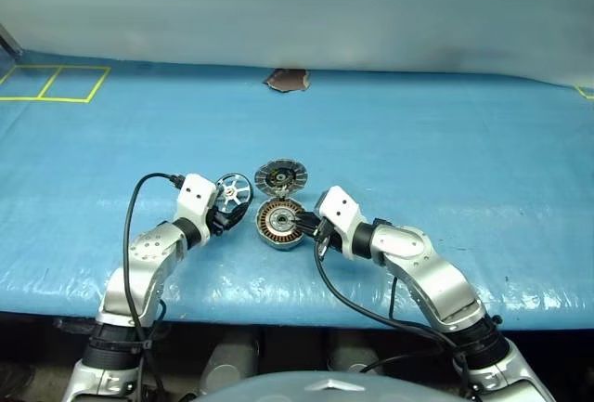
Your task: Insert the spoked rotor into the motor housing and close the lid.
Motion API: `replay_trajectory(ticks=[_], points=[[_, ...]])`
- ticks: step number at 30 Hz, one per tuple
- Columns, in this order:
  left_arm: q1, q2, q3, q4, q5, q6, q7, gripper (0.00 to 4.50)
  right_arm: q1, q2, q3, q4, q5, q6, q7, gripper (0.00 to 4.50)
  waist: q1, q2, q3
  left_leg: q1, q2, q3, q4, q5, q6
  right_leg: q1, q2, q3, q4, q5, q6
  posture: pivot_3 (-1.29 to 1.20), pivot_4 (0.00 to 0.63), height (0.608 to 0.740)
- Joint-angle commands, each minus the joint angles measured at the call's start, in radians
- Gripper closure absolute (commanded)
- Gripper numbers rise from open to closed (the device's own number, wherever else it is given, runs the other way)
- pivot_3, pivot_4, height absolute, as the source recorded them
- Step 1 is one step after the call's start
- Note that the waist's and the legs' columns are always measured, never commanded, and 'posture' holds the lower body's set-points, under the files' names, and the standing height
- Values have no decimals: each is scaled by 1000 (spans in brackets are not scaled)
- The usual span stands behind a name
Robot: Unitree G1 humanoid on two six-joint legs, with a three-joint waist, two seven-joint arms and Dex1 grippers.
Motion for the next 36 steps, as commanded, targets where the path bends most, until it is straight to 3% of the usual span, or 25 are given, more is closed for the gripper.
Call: replay_trajectory(ticks=[1, 10, 14, 36], points=[[12, -8, 20, -16, -30, 23, -3, 1260, 0, 3, 0, -30, -2, -16, -4, 3902, 0, 0, 0, 0, 0, 0, 0, 0, 0, 0, 0, 0, 0, 1, -1, 0, 150, 740], [11, -5, 23, -9, -47, 29, -11, 1260, 3, 7, 3, -32, -6, -16, -3, 3902, 0, 0, 0, 0, 0, 0, 0, 0, 0, 0, 0, 0, 0, 1, -2, 0, 150, 740], [8, -10, 31, -5, -41, 40, 11, 48, 5, 7, 2, -34, -6, -15, -5, 3902, 0, 0, 0, 0, 0, 0, 0, 0, 0, 0, 0, 0, 0, 1, -2, 0, 150, 740], [-12, -71, 117, 10, -183, 98, 13, 18, 12, -3, 24, -35, -17, -17, -3, 3902, 1, 0, 0, 0, 0, 0, 0, 0, 0, 0, 0, 0, 0, 1, -2, 0, 150, 740]])
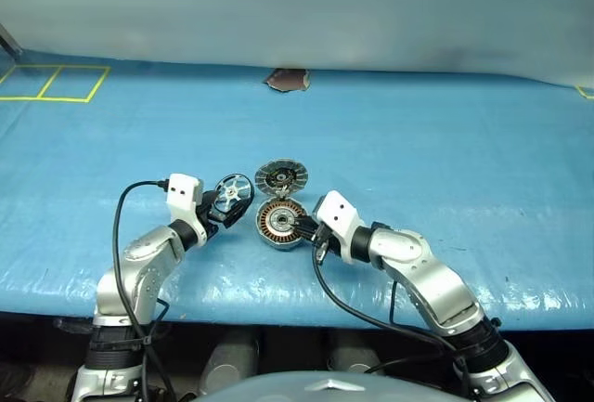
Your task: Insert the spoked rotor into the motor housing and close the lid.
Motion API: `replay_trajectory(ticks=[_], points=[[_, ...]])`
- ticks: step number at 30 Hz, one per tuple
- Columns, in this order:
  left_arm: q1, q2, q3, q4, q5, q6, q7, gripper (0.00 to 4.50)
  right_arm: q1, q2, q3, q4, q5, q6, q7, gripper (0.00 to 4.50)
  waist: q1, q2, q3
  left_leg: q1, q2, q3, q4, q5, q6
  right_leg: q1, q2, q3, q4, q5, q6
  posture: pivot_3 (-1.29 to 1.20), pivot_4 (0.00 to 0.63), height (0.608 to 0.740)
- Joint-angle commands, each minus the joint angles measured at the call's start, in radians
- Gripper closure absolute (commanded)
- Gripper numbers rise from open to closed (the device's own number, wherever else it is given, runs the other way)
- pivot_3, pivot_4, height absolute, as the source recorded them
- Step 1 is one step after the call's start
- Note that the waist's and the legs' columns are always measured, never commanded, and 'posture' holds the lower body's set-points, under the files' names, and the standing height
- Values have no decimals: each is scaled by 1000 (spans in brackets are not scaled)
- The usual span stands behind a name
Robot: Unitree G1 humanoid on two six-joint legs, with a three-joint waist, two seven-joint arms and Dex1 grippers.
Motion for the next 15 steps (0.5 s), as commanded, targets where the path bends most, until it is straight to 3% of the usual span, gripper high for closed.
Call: replay_trajectory(ticks=[1, 15], points=[[-9, -6, 10, -5, -18, 4, 4, 18, -2, 3, 3, -34, -2, -15, 1, 3902, 0, 0, 0, 0, 0, 0, 0, 0, 0, 0, 0, 0, 0, 0, 0, 0, 150, 740], [-16, -28, 42, 12, -63, 29, 29, 18, 5, 1, 10, -33, -7, -14, -2, 3902, 0, 0, 0, 0, 0, 0, 0, 0, 0, 0, 0, 0, 0, 0, 0, 0, 150, 740]])
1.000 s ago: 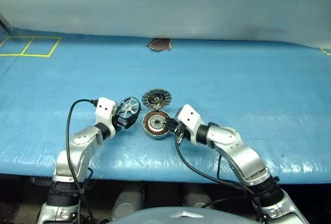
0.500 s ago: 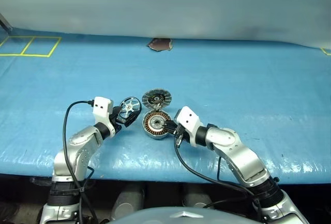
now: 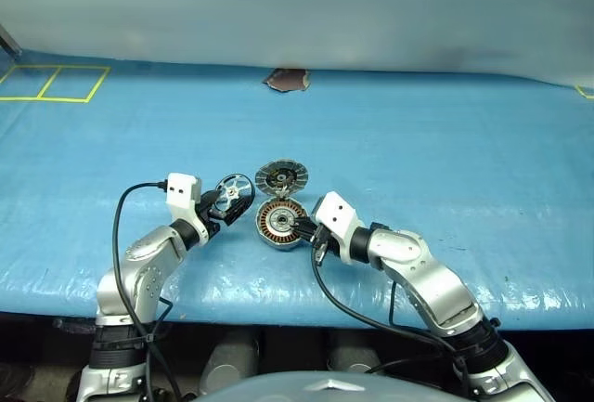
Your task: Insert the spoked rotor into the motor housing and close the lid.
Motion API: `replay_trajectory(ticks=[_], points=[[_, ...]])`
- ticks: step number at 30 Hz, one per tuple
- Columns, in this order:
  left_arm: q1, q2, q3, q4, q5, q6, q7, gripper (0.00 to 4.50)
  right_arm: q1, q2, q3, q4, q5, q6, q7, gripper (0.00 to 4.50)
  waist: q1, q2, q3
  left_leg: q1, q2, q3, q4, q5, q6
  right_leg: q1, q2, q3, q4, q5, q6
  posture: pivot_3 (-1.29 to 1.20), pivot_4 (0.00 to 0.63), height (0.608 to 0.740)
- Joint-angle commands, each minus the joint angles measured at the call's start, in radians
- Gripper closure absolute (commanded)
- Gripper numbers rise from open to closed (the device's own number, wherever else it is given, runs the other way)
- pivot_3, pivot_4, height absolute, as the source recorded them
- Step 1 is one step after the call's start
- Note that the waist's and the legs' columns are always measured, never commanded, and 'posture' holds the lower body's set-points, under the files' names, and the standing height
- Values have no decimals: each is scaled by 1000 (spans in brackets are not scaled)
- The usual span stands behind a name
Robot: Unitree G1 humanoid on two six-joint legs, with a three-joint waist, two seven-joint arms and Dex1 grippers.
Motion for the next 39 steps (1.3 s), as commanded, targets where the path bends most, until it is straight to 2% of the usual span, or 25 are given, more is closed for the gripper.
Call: replay_trajectory(ticks=[1, 5, 12, 21, 22, 23, 30, 32, 34, 38, 39], points=[[-11, 2, 14, 9, -7, 4, 11, 18, 5, 2, 2, -32, -1, -10, -1, 3902, 0, 0, 0, 0, 0, 0, 0, 0, 0, 0, 0, 0, 0, 0, 0, 0, 150, 740], [-14, -8, 19, 12, -12, 8, 28, 853, 5, 3, 4, -31, -2, -9, 0, 3902, 0, 0, 0, 0, 0, 0, 0, 0, 0, 0, 0, 0, 0, 0, 0, 0, 150, 740], [-17, -10, 14, 17, -19, 11, 33, 853, 5, 4, 5, -30, -6, -8, 2, 3902, 0, 0, 0, 0, 0, 0, 0, 0, 0, 0, 0, 0, 0, 0, 0, 0, 150, 740], [-32, 22, -43, 44, 58, 25, 65, 853, 5, 12, 4, -26, -9, -12, -4, 3902, 1, 0, 0, 0, 0, 0, 0, 0, 0, 0, 0, 0, 0, 0, 0, 0, 150, 740], [-33, 25, -48, 48, 70, 27, 69, 1226, 5, 14, 4, -26, -10, -13, -4, 3902, 1, 0, 0, 0, 0, 0, 0, 0, 0, 1, 0, 0, 0, 0, 0, 0, 150, 740], [-34, 27, -52, 51, 74, 29, 70, 1402, 5, 15, 3, -27, -10, -13, -5, 3902, 1, 0, 0, 0, 0, 0, 0, 0, 0, 1, 0, 0, 0, 0, 0, 0, 150, 740], [-30, 30, -56, 57, 86, 35, 68, 1402, 7, 21, 5, -33, -13, -13, -7, 3902, 1, 0, 0, 1, 0, 0, 0, 0, -1, 1, 0, 0, 0, -1, 1, 0, 150, 740], [-30, 32, -56, 59, 87, 37, 64, 1961, 8, 22, 6, -32, -14, -14, -7, 3902, 0, 0, 0, 1, 0, 0, 0, 0, -1, 1, 0, 0, 0, -2, 3, 0, 150, 740], [-28, 40, -62, 58, 94, 36, 61, 1961, 8, 23, 6, -31, -15, -14, -7, 3902, 0, 0, -1, 1, 0, 0, 0, 0, -1, 1, 0, 0, 0, -2, 4, 0, 150, 740], [-18, 57, -61, 48, 97, 31, 52, 2742, 9, 22, 2, -32, -15, -15, -9, 3902, 1, 1, -1, 1, 0, 0, 0, 0, -1, 1, 0, 0, 0, -2, 4, 0, 150, 740], [-17, 67, -65, 47, 110, 29, 54, 2756, 8, 21, 1, -32, -15, -15, -10, 3902, 1, 2, -1, 2, 0, 0, 0, 0, -1, 1, 0, 0, 0, -2, 4, 0, 150, 740]])
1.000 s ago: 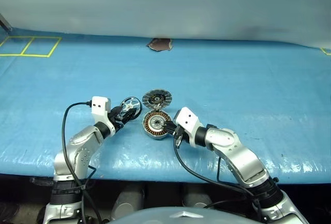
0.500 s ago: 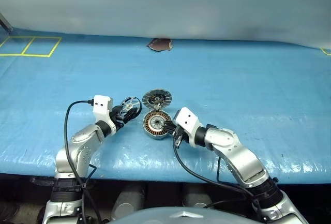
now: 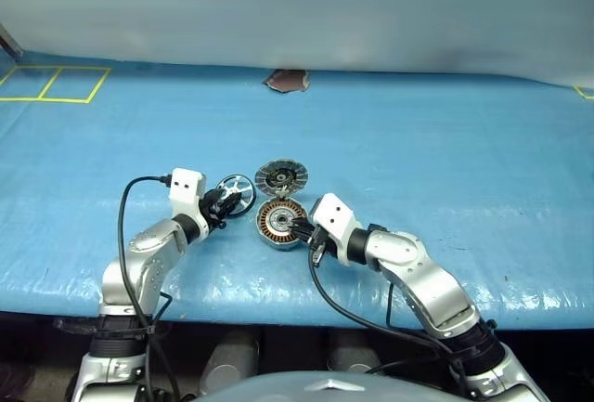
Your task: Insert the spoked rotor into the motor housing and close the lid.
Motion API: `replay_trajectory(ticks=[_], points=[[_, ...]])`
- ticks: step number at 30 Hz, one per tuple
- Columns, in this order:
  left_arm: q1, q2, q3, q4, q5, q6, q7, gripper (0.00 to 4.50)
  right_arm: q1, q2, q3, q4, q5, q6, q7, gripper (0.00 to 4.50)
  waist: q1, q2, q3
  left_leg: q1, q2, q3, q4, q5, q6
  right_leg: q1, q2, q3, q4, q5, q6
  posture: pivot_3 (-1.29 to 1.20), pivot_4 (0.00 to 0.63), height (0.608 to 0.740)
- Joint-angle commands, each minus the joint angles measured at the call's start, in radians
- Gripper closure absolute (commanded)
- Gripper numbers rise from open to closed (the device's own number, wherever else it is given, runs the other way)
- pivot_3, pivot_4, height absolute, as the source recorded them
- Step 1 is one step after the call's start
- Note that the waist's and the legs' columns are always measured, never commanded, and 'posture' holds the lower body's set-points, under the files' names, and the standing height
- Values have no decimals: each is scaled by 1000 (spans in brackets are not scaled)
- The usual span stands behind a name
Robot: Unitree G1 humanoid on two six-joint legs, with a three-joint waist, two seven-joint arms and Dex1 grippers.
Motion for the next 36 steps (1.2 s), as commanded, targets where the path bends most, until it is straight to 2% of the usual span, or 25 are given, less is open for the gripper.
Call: replay_trajectory(ticks=[1, 15, 22, 31, 36], points=[[24, 32, -19, 24, 43, 14, 10, 2758, 1, 1, -5, -30, 2, -15, -1, 3902, 0, 0, 0, 0, 0, 0, 0, 0, 0, 0, 0, 0, 0, 0, 0, 0, 150, 740], [25, 111, 20, 21, 49, -90, -49, 2808, 5, -12, -39, -27, 7, -18, -13, 3902, -8, 0, 0, 1, 2, 1, 0, 0, -1, 0, 1, 0, 0, 0, 0, 0, 150, 740], [95, 184, -24, -108, -48, -106, -263, 2808, 20, -33, -94, -28, 33, -34, 5, 3902, -7, 0, 0, 0, 4, 1, -2, 0, 0, -2, 1, 0, -1, 0, -1, 0, 150, 740], [118, 206, -115, -181, -23, -252, -412, 2808, 71, -48, -136, -24, 120, -128, 101, 3902, 1, -1, 1, -3, 5, 1, -1, 0, 0, -3, 0, 0, -2, 3, -5, 0, 150, 740], [108, 214, -128, -195, -26, -256, -444, 2808, 96, -41, -154, 5, 131, -182, 102, 3902, -1, -1, 1, -3, 6, 1, -1, 0, 0, -3, 1, 0, -2, 2, -5, 0, 150, 740]])
